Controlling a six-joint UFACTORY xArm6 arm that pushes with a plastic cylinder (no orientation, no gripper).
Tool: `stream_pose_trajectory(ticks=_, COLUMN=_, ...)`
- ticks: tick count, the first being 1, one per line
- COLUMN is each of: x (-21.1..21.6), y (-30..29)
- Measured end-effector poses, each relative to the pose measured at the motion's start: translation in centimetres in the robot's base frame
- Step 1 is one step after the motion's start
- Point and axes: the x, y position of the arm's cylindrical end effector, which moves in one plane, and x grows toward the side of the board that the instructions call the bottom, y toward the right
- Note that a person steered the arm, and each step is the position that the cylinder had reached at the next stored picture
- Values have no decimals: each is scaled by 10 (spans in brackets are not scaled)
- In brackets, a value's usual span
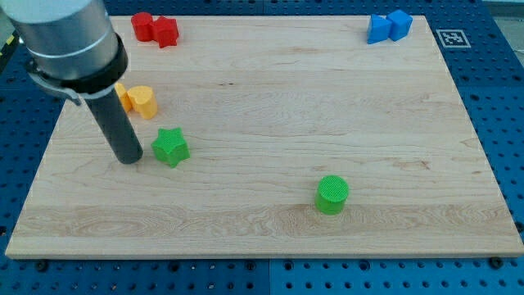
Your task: Push the green star towards the green circle
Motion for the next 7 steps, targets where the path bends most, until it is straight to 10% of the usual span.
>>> stream_pose_trajectory(ticks=7, x=-18, y=114)
